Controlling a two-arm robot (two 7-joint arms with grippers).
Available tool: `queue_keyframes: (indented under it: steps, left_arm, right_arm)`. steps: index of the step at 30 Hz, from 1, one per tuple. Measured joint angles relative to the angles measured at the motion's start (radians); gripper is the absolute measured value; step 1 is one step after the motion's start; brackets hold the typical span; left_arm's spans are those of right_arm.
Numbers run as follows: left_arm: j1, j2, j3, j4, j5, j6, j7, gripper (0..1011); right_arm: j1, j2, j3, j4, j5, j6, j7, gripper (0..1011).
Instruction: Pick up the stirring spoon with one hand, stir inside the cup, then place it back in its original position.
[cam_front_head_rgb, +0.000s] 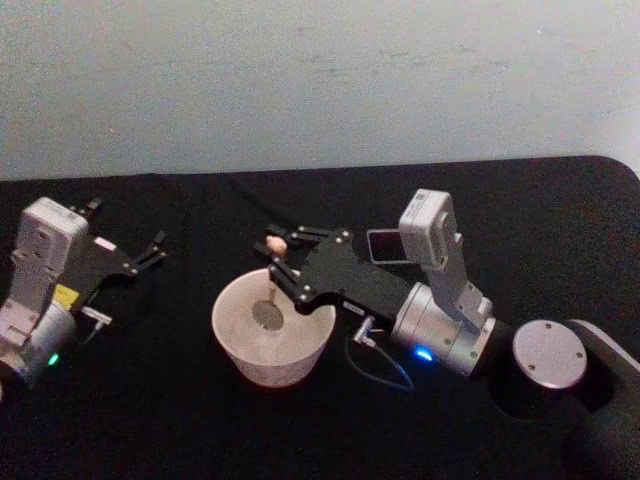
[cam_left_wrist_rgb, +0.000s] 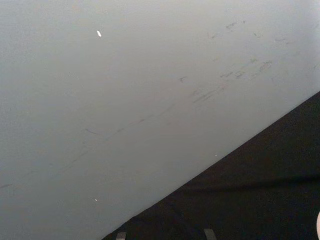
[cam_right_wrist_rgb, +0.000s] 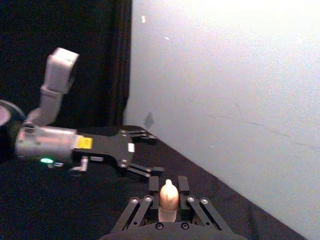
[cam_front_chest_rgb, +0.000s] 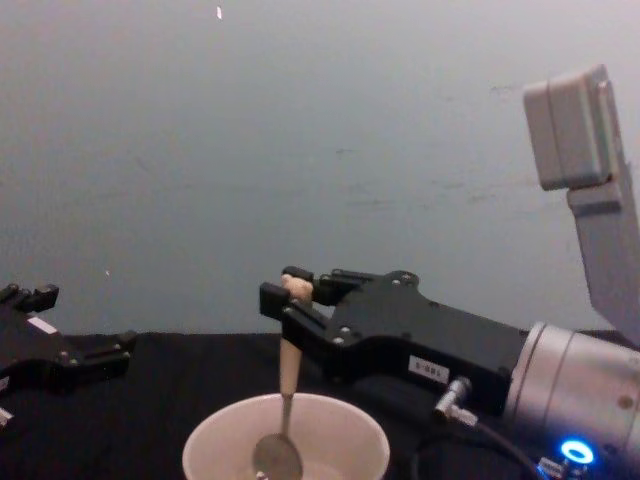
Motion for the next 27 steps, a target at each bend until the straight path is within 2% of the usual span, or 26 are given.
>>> queue_keyframes:
  steps: [8, 17, 21, 27]
  left_arm:
    - [0.000, 0.000, 0.000, 0.000, 0.000, 0.000, 0.000, 1001]
    - [0.000, 0.000, 0.000, 0.000, 0.000, 0.000, 0.000, 1001]
    - [0.000, 0.000, 0.000, 0.000, 0.000, 0.000, 0.000, 1002]
    - [0.000, 0.000, 0.000, 0.000, 0.000, 0.000, 0.000, 1001]
  right_arm:
    - [0.015, -0.013, 0.020, 0.037, -0.023, -0.002, -0.025, 218]
    - [0.011, -0.012, 0.036, 0.036, -0.025, -0.002, -0.024, 218]
    - [0.000, 0.000, 0.047, 0.022, -0.018, 0.001, -0.019, 217]
    - [-0.041, 0.044, 0.066, -0.034, 0.012, 0.007, 0.006, 218]
